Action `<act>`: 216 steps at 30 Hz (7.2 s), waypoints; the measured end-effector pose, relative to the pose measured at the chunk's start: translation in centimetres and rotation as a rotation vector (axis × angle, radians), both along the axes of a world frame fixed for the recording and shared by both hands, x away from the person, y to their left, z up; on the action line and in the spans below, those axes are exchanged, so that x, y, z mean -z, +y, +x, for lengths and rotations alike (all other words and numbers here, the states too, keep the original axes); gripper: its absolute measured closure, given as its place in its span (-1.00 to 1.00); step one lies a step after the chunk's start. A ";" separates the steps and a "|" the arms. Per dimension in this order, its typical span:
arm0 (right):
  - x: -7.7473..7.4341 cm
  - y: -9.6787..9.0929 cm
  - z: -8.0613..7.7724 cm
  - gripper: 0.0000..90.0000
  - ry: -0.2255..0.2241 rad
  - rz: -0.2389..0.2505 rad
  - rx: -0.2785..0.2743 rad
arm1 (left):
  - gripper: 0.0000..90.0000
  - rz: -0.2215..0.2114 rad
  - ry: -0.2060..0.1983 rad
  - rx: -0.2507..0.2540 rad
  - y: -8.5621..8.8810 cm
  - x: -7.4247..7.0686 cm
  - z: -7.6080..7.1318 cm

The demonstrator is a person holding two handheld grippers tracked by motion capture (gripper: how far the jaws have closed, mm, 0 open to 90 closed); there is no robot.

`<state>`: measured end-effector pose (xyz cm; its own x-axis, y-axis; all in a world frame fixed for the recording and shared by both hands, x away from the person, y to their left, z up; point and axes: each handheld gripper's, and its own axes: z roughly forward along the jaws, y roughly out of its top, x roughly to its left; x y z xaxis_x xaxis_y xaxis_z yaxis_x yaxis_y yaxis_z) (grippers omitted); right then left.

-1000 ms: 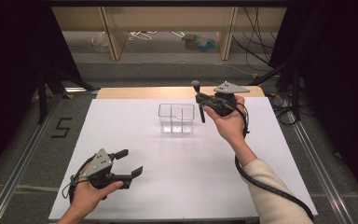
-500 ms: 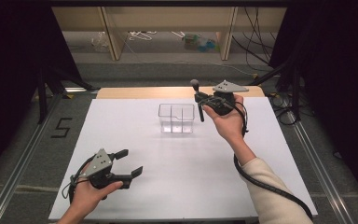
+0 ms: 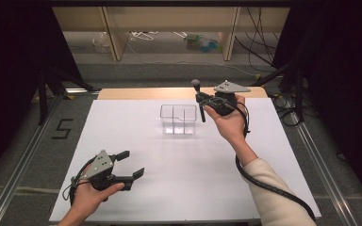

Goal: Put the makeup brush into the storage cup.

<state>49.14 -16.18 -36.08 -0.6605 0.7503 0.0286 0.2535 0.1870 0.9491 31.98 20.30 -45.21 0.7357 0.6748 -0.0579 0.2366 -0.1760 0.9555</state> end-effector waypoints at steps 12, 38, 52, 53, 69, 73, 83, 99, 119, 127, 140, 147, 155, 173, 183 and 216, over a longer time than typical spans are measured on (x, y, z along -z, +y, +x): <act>-0.2 0.3 0.0 0.74 0.009 0.012 0.001 | -0.64 0.000 -0.001 0.000 0.0 0.0 0.0; -0.4 0.6 0.4 0.74 -0.015 0.017 -0.005 | -0.64 -0.002 0.003 -0.002 0.0 0.0 0.0; -0.5 0.9 0.6 0.74 -0.022 0.025 -0.007 | -0.64 -0.001 0.004 -0.003 0.0 0.0 0.0; -0.5 0.9 0.6 0.74 -0.015 0.027 -0.007 | -0.64 -0.001 0.003 -0.003 0.0 0.0 0.0; -0.6 1.2 0.7 0.75 -0.007 0.032 -0.015 | -0.64 0.005 -0.005 0.001 0.1 0.0 0.0; -0.5 1.2 0.8 0.75 -0.024 0.030 -0.016 | -0.64 0.005 -0.005 0.002 0.1 0.0 0.1; -0.5 1.4 0.9 0.74 -0.021 0.029 -0.017 | -0.64 -0.001 0.009 0.002 0.1 0.1 0.0; -0.4 1.8 1.1 0.75 -0.023 0.030 -0.022 | -0.64 -0.001 0.006 0.004 0.1 0.1 0.0; -0.3 2.3 1.3 0.75 -0.011 0.033 -0.032 | -0.64 -0.005 0.000 -0.007 0.1 0.1 0.1; -0.2 2.3 1.5 0.75 -0.025 0.026 -0.030 | -0.64 -0.002 -0.006 -0.009 0.2 0.1 0.1; -0.1 2.6 1.6 0.75 -0.028 0.028 -0.033 | -0.64 0.008 -0.001 -0.015 0.3 0.1 0.1; -0.1 2.8 1.6 0.75 -0.013 0.033 -0.036 | -0.64 0.008 0.002 -0.016 0.3 0.1 0.0; 0.0 2.9 1.8 0.75 -0.026 0.025 -0.037 | -0.64 0.006 0.006 -0.014 0.3 0.1 0.0; 0.2 3.1 1.9 0.75 -0.033 0.013 -0.037 | -0.64 0.002 0.010 -0.004 0.2 0.1 0.0; 0.3 3.2 2.0 0.75 -0.031 0.018 -0.035 | -0.64 -0.001 0.016 -0.010 0.2 0.1 -0.1; 0.9 3.5 2.4 0.75 -0.016 0.018 -0.022 | -0.64 -0.001 0.014 -0.008 0.2 0.1 -0.1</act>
